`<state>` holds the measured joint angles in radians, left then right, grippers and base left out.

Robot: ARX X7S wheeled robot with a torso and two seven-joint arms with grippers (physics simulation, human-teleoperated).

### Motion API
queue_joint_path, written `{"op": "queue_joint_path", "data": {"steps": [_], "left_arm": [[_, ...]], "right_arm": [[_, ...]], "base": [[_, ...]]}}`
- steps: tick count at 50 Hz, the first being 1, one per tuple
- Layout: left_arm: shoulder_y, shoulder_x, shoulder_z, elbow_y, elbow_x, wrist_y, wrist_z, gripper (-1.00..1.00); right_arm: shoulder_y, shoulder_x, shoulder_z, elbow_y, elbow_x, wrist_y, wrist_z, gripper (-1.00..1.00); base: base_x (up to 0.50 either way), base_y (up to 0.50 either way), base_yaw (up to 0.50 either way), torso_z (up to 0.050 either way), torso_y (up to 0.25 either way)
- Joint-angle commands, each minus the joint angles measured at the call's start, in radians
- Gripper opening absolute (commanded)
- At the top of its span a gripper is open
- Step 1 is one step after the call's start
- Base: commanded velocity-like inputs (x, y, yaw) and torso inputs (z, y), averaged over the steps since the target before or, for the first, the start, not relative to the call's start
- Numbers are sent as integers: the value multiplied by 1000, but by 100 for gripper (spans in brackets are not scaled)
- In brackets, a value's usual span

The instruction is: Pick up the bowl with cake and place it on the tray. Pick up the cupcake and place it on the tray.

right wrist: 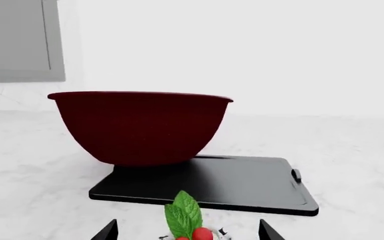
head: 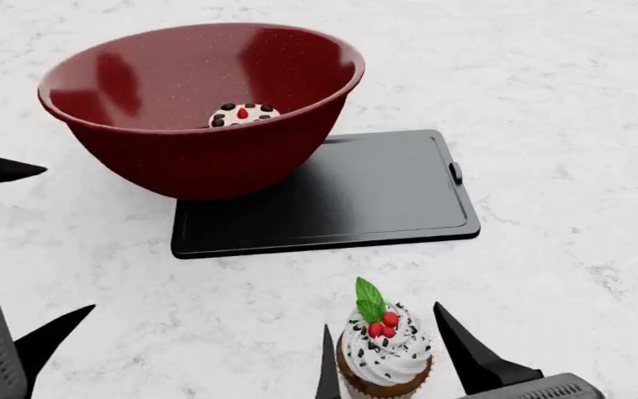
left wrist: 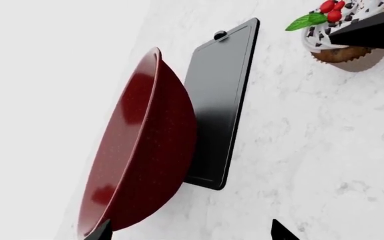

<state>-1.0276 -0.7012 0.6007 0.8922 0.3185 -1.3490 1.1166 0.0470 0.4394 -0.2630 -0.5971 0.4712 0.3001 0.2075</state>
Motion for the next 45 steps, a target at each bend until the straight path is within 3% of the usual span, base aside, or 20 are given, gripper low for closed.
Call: {"op": "queue_joint_path", "data": {"steps": [1,19,34,35,45], "left_arm": [[4,4,2,-11,-2,11,-5,100],[22,5,-3,-19,-6,23,-12,100],[30,7,-6,-19,-7,28,-16,100],[30,8,-7,-19,-8,28,-16,100],[34,11,-5,-27,-10,37,-20,100]], "right_arm": [[39,-13,-14,85,-1,16,-9,100],[68,-39,-33,220,-12,-10,-36,100],[96,-39,-83,293,-27,62,-37,100],[95,-39,-81,293,-24,62,-39,-100],[84,-23,-73,249,-15,72,-25,-100]], "base": [[0,0,0,0,0],[0,0,0,0,0],[2,0,0,0,0],[0,0,3,0,0],[2,0,2,0,0]]}}
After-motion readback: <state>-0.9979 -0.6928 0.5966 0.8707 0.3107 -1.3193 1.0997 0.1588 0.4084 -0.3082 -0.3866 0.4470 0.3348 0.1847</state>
